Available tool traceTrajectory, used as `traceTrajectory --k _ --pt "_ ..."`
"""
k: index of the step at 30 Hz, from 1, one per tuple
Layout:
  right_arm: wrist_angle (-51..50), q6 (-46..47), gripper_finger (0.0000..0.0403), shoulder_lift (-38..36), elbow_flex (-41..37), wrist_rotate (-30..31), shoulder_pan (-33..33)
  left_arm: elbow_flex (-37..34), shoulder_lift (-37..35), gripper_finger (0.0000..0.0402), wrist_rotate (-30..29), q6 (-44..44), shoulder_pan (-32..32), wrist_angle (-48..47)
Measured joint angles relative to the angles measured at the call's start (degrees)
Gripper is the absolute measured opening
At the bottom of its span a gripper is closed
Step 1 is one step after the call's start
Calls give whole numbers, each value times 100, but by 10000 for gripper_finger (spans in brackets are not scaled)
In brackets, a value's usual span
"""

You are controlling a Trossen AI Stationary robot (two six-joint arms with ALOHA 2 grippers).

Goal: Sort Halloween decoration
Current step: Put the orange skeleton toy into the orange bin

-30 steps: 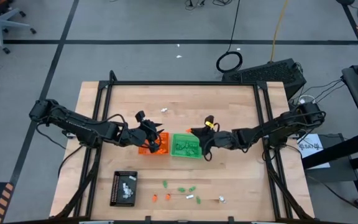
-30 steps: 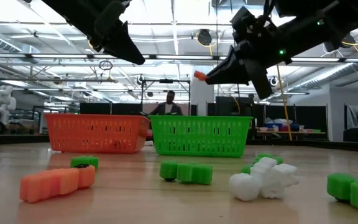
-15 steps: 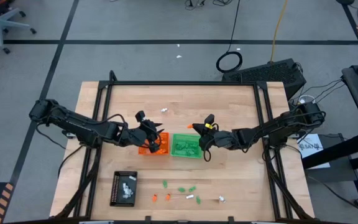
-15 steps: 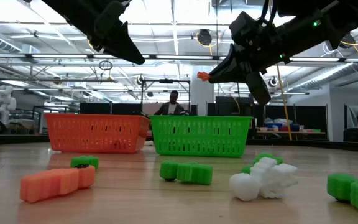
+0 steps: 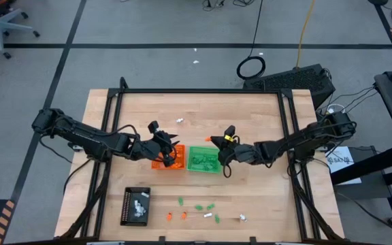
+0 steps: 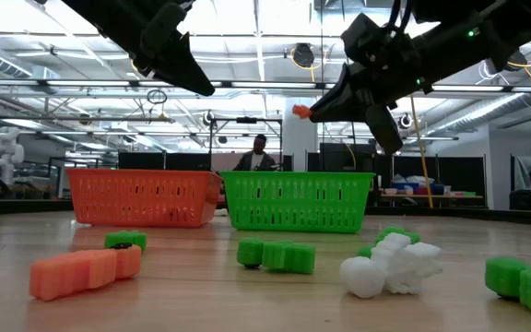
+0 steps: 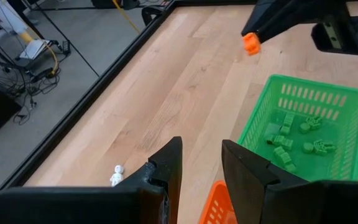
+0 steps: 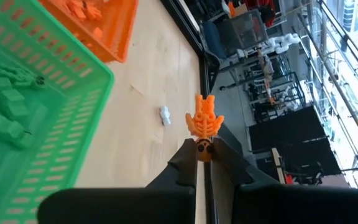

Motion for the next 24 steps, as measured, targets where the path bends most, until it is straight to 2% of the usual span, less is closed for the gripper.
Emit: traceTrajectory --k 3,8,11,16,19,24 --pt "1 105 4 0 0 -6 71 0 0 111 15 -9 0 0" --pt "20 817 4 0 0 -42 95 0 1 111 697 230 -1 264" --pt "129 1393 4 0 0 -364 93 9 102 111 801 543 -61 797" --pt "327 1904 4 0 2 -1238 95 9 573 111 1185 1813 -177 1863" --pt "346 1979 4 0 2 -1256 95 9 943 111 1237 2334 -168 2443" --pt "343 2100 4 0 2 -1256 91 9 1345 112 1235 2443 -111 3080"
